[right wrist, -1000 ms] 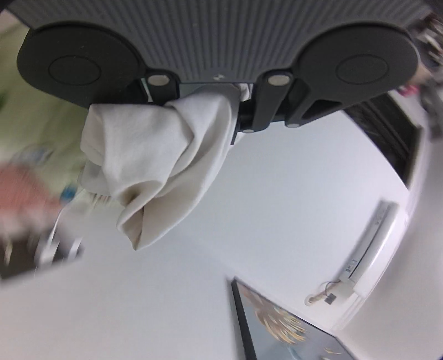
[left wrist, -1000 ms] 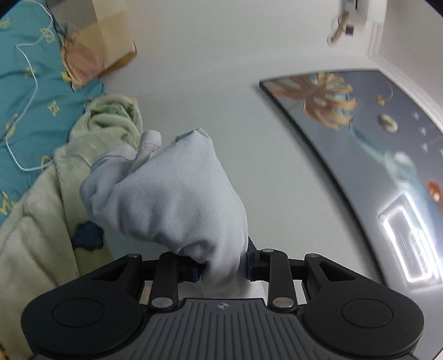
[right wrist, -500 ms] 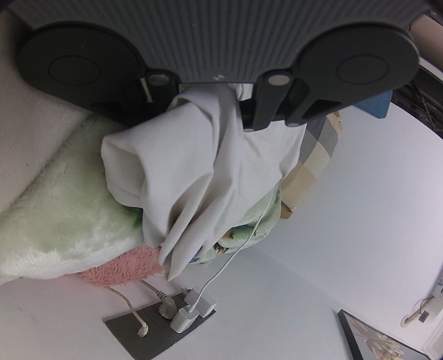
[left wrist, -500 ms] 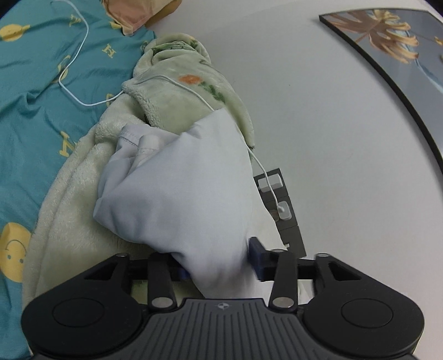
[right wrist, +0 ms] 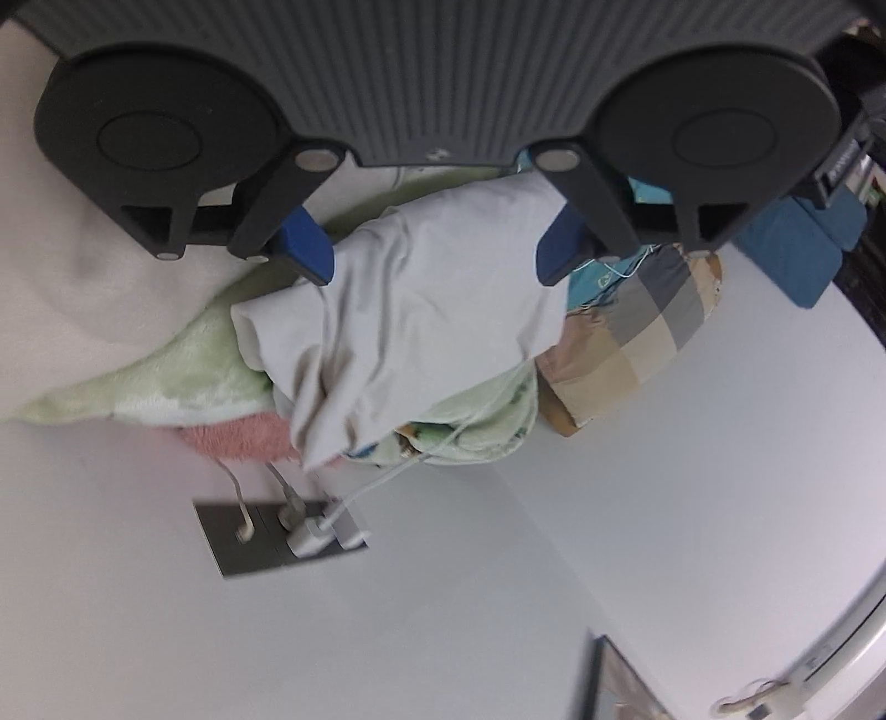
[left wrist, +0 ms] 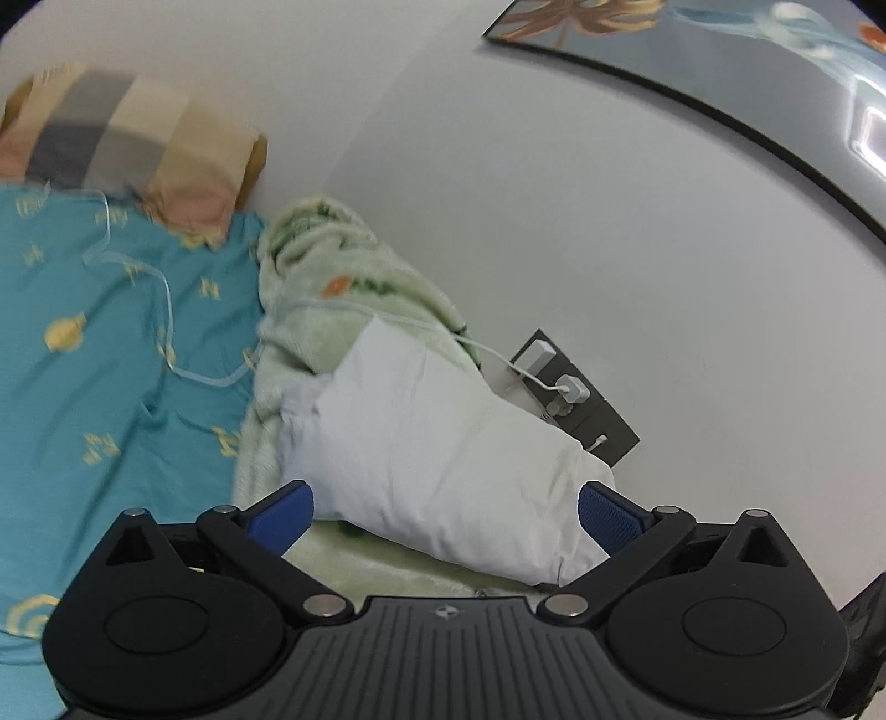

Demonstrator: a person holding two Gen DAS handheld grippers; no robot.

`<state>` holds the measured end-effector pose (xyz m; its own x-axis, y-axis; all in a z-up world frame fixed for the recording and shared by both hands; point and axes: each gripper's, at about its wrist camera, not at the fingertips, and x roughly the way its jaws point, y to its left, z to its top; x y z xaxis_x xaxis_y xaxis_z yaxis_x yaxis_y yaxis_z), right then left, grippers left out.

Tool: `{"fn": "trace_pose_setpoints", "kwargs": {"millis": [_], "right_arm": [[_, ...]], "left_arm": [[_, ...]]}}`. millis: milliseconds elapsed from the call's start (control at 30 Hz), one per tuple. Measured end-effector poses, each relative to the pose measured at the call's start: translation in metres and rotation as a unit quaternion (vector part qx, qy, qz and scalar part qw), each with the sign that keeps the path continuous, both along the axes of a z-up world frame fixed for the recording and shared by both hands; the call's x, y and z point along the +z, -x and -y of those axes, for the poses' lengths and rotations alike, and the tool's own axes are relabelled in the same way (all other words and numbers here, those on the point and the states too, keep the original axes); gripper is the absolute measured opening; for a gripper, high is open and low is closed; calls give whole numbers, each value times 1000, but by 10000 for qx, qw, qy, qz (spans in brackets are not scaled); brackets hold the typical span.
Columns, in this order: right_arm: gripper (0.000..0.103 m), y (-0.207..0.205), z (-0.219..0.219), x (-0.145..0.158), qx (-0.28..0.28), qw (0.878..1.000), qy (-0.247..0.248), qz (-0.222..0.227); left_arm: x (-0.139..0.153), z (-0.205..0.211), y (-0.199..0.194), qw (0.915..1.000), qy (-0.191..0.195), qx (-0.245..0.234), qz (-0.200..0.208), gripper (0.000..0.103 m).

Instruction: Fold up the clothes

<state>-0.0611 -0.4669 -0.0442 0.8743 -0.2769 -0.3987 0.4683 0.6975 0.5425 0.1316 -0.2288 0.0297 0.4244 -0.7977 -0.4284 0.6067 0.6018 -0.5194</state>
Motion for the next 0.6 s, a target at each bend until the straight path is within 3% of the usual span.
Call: {"fn": "trace_pose_setpoints", "kwargs": {"millis": [200,400,600], "right_arm": [[82,27,-49,34,181,9960,880,-7],[82,47,-95,47,313,9889,1441,-198],[82,57,-126,53,312,9847,1700,-229]], "left_arm": [[44,-47,61,9915,-565,208,1151,103],[65,-74,108,9690,-1216,350,2123,103],[73,-97,134,9659,-1049,523,2306,103]]}}
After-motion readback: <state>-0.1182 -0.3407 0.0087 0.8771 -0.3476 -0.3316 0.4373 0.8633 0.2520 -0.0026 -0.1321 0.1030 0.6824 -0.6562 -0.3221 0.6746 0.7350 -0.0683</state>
